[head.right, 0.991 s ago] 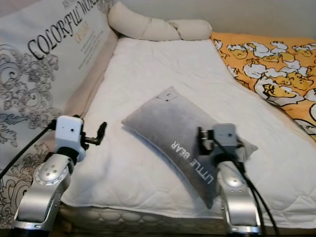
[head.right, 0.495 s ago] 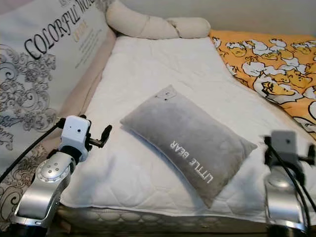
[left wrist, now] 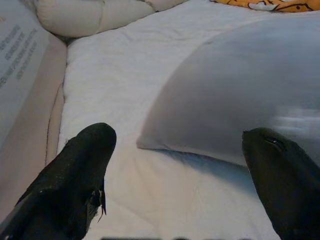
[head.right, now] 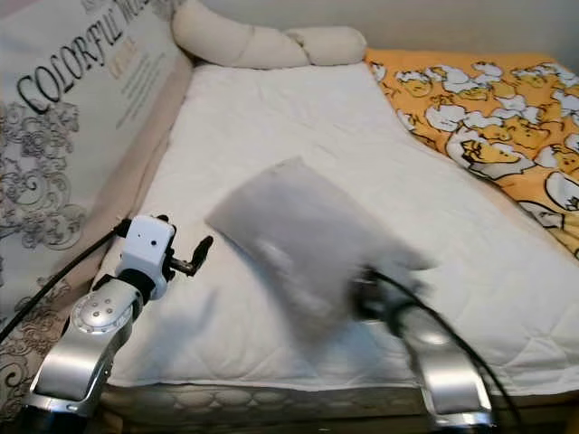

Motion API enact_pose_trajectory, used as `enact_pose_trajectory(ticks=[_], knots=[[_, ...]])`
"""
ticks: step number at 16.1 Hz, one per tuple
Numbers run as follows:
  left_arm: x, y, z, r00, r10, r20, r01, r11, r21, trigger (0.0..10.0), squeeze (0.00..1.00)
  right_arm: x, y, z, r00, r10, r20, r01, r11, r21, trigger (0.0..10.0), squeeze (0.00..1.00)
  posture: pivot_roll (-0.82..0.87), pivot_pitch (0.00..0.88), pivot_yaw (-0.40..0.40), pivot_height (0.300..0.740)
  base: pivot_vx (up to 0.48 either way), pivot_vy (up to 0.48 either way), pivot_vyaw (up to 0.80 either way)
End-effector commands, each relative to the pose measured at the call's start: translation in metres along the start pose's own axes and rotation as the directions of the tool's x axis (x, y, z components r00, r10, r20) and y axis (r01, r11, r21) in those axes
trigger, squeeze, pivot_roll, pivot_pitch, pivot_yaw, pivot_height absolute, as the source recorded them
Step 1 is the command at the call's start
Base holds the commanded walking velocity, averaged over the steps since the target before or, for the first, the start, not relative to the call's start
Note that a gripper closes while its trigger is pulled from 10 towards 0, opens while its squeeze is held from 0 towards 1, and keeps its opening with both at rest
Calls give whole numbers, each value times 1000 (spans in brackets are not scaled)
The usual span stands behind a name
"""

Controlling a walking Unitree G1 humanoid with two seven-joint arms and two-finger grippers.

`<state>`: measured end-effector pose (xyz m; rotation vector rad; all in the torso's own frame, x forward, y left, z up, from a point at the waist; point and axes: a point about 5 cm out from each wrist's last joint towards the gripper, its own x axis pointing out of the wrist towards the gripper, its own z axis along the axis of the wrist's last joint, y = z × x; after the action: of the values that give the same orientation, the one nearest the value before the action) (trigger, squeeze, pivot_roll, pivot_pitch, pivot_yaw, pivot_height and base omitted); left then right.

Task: Clean up the room

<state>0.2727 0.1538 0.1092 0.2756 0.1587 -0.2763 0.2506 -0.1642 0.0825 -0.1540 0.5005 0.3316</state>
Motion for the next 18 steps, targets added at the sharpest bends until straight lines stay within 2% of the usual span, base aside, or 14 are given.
enact_pose_trajectory(ticks=[1,2,3,5,6,8,9,10,11,12,13,16,17,18], knots=[[2,6,3,1000,13,1,-13,1000,12,10000,0,-2,25,27,983,168,80,-168,986,-7,10000,0,54,0,5,740,0,0,0],[2,7,3,1000,17,2,-17,1000,13,10000,0,-4,29,32,973,209,93,-210,978,-5,10000,0,54,0,5,740,0,0,0],[3,12,3,1000,26,3,-26,999,19,10000,0,-12,37,43,950,292,107,-287,956,-62,10000,0,53,0,8,740,0,0,0],[3,17,3,1000,31,2,-31,999,26,10000,0,-25,42,52,917,382,114,-370,922,-111,10000,0,47,0,12,740,0,0,0],[3,20,3,999,32,0,-32,999,31,10000,0,-33,40,50,908,411,79,-394,904,-167,10000,0,47,0,12,740,0,0,0],[3,21,1,1000,25,-8,-25,999,42,10000,0,-41,25,31,928,371,-41,-372,908,-193,10000,0,38,0,13,740,0,0,0],[3,20,-2,1000,17,-16,-16,998,53,10000,0,-44,9,11,947,289,-138,-315,916,-247,10000,0,34,0,15,740,0,0,0],[3,20,-3,1000,14,-18,-13,998,57,10000,0,-46,4,3,945,266,-188,-312,905,-288,10000,0,32,0,17,740,0,0,0],[3,20,-3,1000,12,-19,-11,998,56,10000,0,-58,3,-10,907,309,-286,-393,864,-314,10000,0,27,0,21,740,0,0,0],[3,20,-3,1000,10,-20,-8,998,57,10000,0,-65,5,-12,884,351,-307,-441,844,-306,10000,0,26,0,21,740,0,0,0],[4,20,-4,1000,3,-23,-2,998,61,10000,0,-78,8,-6,856,424,-297,-503,816,-285,10000,0,22,0,24,740,0,0,0],[5,24,-8,999,-26,-36,28,996,79,10000,0,-105,-3,22,839,501,-210,-543,784,-300,10000,0,2,0,32,740,0,0,0],[5,25,-8,999,-30,-36,33,996,82,10000,0,-112,-7,36,841,522,-143,-539,783,-311,10000,0,-2,0,33,740,0,0,0],[6,27,-8,999,-33,-36,36,996,80,10000,0,-116,-14,52,857,513,-47,-498,803,-328,10000,0,-10,0,37,740,0,0,0]])
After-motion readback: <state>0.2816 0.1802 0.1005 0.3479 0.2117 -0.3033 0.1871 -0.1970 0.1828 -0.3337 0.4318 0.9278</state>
